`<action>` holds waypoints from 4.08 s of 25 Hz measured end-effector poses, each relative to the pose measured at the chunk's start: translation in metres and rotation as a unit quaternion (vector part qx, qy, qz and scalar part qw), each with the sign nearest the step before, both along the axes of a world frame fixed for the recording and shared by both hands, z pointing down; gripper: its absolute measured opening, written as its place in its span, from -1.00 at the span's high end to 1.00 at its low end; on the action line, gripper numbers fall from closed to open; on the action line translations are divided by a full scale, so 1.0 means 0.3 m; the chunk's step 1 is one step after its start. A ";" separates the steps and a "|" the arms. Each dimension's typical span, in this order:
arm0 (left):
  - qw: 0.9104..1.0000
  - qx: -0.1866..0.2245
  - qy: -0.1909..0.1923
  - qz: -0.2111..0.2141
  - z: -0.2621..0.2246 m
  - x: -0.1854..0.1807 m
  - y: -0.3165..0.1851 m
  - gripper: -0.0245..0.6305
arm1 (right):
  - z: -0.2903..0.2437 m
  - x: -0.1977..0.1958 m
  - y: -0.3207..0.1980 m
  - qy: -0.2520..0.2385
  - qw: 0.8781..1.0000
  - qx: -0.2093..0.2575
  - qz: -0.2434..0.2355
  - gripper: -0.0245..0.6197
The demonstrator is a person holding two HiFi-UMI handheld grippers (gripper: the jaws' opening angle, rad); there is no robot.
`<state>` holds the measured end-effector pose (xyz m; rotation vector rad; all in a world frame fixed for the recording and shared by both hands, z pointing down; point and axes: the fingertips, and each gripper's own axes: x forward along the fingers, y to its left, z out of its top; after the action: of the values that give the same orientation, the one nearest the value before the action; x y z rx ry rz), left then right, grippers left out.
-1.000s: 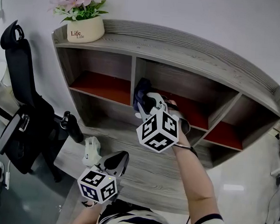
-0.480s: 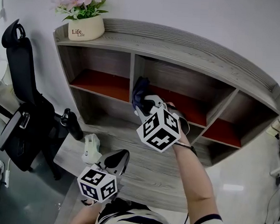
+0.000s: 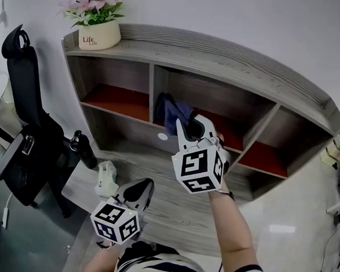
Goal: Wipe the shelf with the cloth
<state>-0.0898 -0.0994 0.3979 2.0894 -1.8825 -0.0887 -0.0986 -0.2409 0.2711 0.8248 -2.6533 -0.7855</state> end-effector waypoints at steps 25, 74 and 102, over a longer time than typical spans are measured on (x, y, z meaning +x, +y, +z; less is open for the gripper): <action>0.997 0.025 0.004 0.073 -0.104 -0.133 -0.082 0.85 | -0.090 0.198 -0.041 -0.048 0.989 0.028 0.139 0.70; 0.978 0.025 0.041 0.203 -0.066 -0.286 -0.171 0.85 | -0.302 0.559 -0.246 0.164 0.747 0.334 0.551 0.70; 0.977 0.019 0.038 0.207 -0.046 -0.276 -0.146 0.85 | 0.018 0.539 -0.289 0.275 0.791 0.186 0.514 0.70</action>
<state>-0.1727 -0.1432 0.3842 2.4182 -1.3779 -0.1038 0.0631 -0.3277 0.2764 1.5966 -1.2213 -0.9843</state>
